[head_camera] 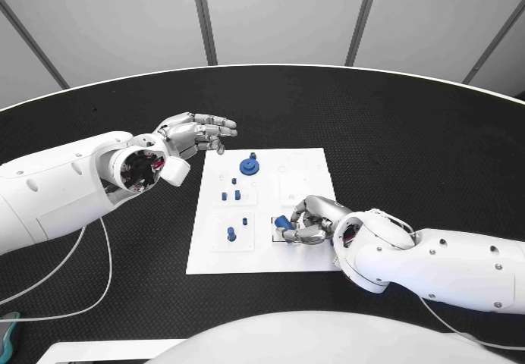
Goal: Assemble the parts on the task board
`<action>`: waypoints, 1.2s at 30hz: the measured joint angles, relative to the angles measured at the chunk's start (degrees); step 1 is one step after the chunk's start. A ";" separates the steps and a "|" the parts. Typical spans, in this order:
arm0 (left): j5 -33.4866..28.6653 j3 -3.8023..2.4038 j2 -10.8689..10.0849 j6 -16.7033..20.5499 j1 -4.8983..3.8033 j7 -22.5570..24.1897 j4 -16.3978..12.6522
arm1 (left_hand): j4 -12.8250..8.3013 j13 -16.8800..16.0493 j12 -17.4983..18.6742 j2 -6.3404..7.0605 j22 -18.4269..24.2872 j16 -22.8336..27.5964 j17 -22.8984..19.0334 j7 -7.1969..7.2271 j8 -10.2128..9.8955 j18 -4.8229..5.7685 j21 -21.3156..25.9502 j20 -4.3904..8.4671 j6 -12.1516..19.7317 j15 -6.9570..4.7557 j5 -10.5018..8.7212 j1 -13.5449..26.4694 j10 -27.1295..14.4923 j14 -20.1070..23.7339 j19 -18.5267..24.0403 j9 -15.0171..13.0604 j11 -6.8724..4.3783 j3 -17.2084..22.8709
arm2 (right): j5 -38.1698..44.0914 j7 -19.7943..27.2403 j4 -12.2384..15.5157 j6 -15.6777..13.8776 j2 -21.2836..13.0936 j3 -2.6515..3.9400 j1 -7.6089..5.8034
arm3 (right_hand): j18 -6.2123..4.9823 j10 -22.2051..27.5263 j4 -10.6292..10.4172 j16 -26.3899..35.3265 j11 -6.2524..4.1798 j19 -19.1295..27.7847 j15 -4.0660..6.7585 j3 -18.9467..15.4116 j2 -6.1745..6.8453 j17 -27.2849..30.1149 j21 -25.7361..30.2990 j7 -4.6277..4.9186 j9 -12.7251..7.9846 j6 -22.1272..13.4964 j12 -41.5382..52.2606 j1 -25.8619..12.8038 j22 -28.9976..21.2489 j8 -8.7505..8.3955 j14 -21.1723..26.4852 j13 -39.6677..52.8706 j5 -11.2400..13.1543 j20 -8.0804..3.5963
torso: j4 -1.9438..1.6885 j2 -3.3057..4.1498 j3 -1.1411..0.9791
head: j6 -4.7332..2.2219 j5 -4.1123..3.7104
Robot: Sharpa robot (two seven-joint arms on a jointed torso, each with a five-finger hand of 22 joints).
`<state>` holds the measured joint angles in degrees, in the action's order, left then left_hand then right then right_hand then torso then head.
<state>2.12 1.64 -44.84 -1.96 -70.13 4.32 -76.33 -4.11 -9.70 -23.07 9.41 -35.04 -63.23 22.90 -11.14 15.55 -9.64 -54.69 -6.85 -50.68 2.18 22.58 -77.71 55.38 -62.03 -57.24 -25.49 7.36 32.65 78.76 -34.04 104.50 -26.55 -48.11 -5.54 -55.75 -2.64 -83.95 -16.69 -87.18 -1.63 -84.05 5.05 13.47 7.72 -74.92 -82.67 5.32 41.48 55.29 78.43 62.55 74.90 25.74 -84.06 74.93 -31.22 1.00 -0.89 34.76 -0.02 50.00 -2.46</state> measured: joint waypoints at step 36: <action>0.00 0.00 -0.05 0.20 -0.01 -0.63 -0.10 | 0.15 0.11 0.00 0.00 0.01 0.00 -0.06 -0.21 0.00 0.00 0.00 -0.17 0.21 0.00 0.00 0.00 -0.41 0.00 0.17 0.04 0.00 -0.15 | 2.12 -0.42 -2.43 3.17 1.19 0.01 -0.51 | -0.01 0.00 -0.15 0.00 0.00 0.00 0.60 -2.86 -0.90 0.01 0.01 -3.46 2.63 3.46 -0.02 -9.18 0.04 1.28 0.22 -0.02 13.71 -0.40 | 0.09 -0.05 -0.03 | 0.00 0.27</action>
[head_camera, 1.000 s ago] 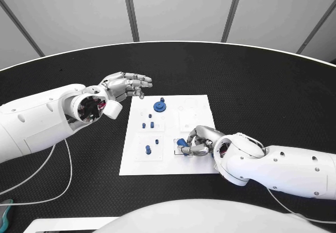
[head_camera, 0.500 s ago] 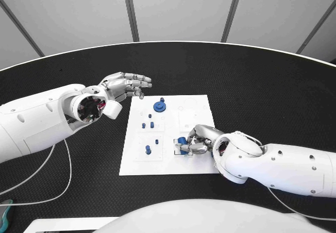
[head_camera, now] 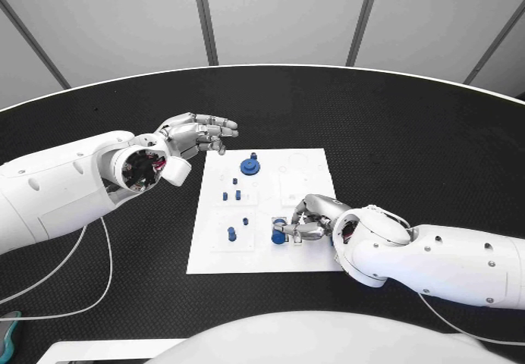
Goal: Assemble the parts on the task board
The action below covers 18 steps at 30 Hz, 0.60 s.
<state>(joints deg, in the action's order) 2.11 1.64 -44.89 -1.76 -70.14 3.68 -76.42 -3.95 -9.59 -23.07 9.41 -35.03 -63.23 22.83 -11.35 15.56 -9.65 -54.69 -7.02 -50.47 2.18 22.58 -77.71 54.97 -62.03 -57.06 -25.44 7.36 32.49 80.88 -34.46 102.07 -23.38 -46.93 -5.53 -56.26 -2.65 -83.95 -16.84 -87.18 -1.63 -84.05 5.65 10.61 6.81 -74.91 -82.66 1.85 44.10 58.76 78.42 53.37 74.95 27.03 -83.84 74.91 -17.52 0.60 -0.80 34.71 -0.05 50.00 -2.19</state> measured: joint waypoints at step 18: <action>0.00 0.00 -0.05 -0.13 0.00 -0.19 0.06 | 0.00 -0.01 0.00 0.00 0.00 0.00 0.00 0.00 -0.24 0.00 0.00 0.00 0.00 0.00 0.00 0.00 0.00 0.00 0.00 0.07 0.00 0.00 | 0.73 1.58 2.71 -1.59 -1.70 -0.02 0.01 | 0.90 -0.06 -0.01 0.00 -0.35 0.00 -0.01 -2.22 -1.17 0.01 -0.44 0.00 1.05 0.00 0.20 0.53 -0.01 0.23 0.00 0.00 1.36 0.00 | -0.01 0.01 -0.03 | 0.00 -0.13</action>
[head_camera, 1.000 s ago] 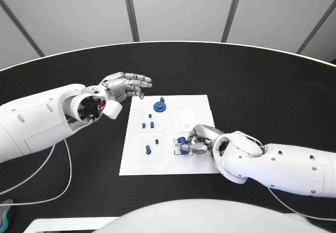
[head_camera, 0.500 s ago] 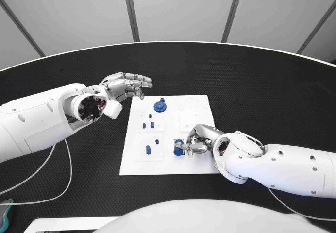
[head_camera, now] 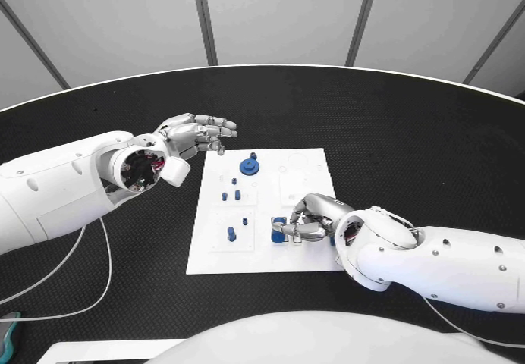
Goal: Assemble the parts on the task board
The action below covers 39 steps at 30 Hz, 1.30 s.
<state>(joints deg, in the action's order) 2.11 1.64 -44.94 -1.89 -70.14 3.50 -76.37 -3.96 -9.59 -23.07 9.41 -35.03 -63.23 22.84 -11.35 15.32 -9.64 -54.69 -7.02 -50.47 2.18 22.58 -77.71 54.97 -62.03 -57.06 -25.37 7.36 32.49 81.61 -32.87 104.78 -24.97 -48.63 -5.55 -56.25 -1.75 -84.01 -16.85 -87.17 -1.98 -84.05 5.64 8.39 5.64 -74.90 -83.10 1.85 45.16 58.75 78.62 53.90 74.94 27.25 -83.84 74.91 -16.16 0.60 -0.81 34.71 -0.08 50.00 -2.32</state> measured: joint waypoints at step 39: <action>0.00 0.01 0.09 -0.15 0.02 -0.08 0.61 | 0.00 0.04 0.00 0.00 0.00 0.00 -0.04 0.00 0.00 0.00 0.00 0.00 0.00 0.21 0.00 0.00 -0.20 0.21 0.00 -0.02 0.20 0.00 | 0.20 0.08 0.45 2.06 -1.55 -0.02 0.01 | -0.01 0.07 0.35 -0.33 -0.07 0.00 -0.01 2.75 -0.45 -0.03 -0.23 0.00 -0.08 0.00 0.87 9.83 -0.02 -0.25 0.00 0.03 -4.09 0.00 | 0.03 0.04 0.03 | 0.00 0.51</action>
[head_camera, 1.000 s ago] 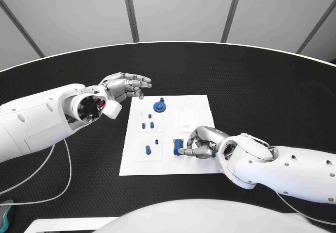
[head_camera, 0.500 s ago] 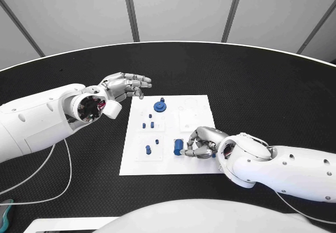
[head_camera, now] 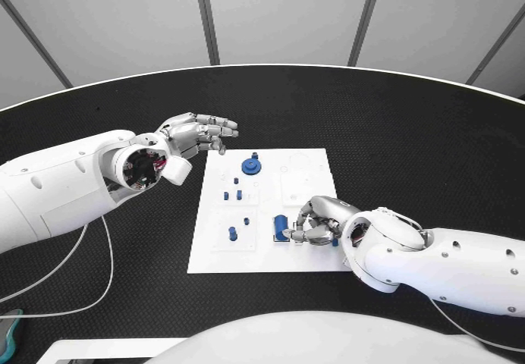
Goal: Assemble the parts on the task board
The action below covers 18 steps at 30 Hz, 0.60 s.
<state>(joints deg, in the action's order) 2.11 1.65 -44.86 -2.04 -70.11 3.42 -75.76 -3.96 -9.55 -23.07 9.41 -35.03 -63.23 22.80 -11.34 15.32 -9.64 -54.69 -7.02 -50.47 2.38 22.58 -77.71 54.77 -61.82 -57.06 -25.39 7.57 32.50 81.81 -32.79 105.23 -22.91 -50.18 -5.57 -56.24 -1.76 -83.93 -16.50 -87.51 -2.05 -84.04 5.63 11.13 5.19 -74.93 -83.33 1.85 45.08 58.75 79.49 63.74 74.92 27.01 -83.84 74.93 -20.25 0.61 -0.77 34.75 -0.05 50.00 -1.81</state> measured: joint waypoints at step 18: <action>0.00 0.01 -0.21 0.01 0.00 -0.10 -0.05 | 0.00 -0.01 0.00 0.00 0.00 0.00 0.00 0.00 0.00 0.00 0.00 0.00 0.00 0.00 0.00 0.00 0.00 0.00 0.00 -0.01 0.00 0.00 | 0.00 1.32 1.22 1.24 -1.18 -0.02 0.00 | 0.00 0.00 0.21 0.00 0.00 0.00 0.00 0.69 2.15 0.01 0.00 0.00 0.01 0.00 0.00 2.85 0.00 -0.27 0.00 -0.01 2.13 0.00 | -0.03 -0.05 -0.03 | 0.00 -0.21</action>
<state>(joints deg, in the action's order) 2.11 1.65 -45.07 -2.03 -70.11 3.31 -75.80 -3.96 -9.56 -23.07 9.41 -35.03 -63.23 22.81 -11.34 15.32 -9.64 -54.69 -7.02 -50.48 2.38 22.58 -77.71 54.77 -61.82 -57.06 -25.39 7.57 32.50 81.81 -31.47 106.46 -21.67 -51.36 -5.59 -56.24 -1.76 -83.93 -16.29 -87.51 -2.05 -84.04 5.63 11.82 7.34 -74.92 -83.32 1.85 45.09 58.75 79.49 66.59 74.92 26.74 -83.83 74.92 -18.12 0.61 -0.80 34.70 -0.08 50.00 -2.02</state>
